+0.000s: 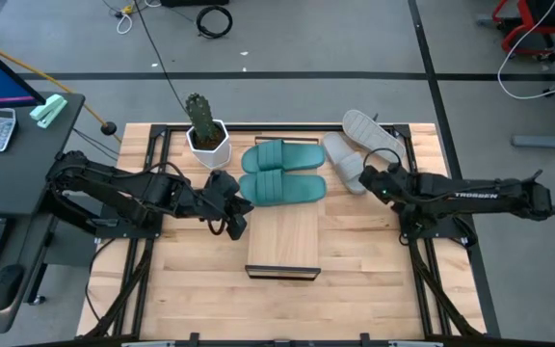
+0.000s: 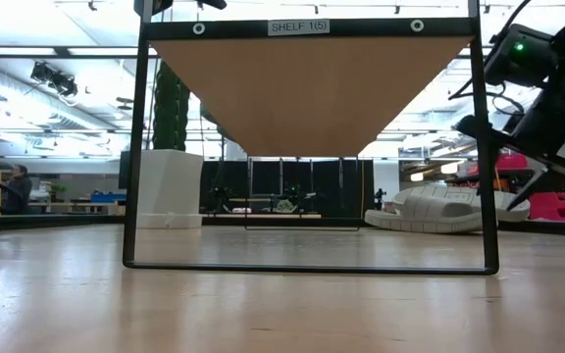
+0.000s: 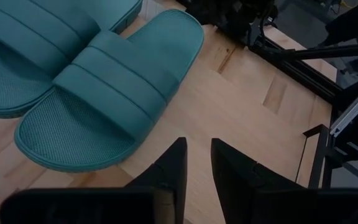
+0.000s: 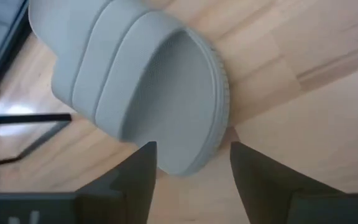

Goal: Pick and place slides into the shelf
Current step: Put the left gray slide on the shelf

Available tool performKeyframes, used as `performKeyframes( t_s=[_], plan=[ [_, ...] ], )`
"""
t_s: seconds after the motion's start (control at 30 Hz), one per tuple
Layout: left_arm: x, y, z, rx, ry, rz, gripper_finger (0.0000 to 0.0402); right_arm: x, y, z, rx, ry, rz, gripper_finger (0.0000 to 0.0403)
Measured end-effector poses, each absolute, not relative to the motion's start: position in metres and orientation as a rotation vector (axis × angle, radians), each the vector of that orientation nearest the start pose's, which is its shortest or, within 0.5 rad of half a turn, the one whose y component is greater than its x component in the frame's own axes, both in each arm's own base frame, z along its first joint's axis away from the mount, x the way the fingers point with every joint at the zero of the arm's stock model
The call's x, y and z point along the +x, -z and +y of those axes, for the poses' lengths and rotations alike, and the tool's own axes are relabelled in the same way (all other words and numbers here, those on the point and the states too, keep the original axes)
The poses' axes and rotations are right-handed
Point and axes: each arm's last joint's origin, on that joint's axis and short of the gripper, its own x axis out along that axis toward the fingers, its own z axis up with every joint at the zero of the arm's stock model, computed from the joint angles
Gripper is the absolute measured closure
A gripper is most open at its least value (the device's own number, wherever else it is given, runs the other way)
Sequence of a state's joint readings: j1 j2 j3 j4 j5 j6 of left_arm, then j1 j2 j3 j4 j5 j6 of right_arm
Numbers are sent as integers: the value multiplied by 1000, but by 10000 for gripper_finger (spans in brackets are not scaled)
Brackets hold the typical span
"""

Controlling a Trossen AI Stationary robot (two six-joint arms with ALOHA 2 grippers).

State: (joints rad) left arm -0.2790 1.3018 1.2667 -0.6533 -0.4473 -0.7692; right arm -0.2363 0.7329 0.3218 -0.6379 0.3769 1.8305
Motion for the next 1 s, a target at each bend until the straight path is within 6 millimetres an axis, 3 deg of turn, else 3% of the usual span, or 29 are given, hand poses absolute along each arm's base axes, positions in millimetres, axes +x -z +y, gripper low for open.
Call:
performKeyframes(
  t_s=[0.2, 0.67, 1.0],
  plan=[
    [262, -350, -62, -489, -392, 542, 324, 118, -149, -35, 1524, 1412, 159, 175],
    [262, -350, -63, -480, -375, 552, 324, 135, -132, -32, 1509, 1522, 42, 187],
    [262, -349, -63, -486, -361, 560, 327, 146, -117, -34, 1495, 1570, 54, 189]
  ],
)
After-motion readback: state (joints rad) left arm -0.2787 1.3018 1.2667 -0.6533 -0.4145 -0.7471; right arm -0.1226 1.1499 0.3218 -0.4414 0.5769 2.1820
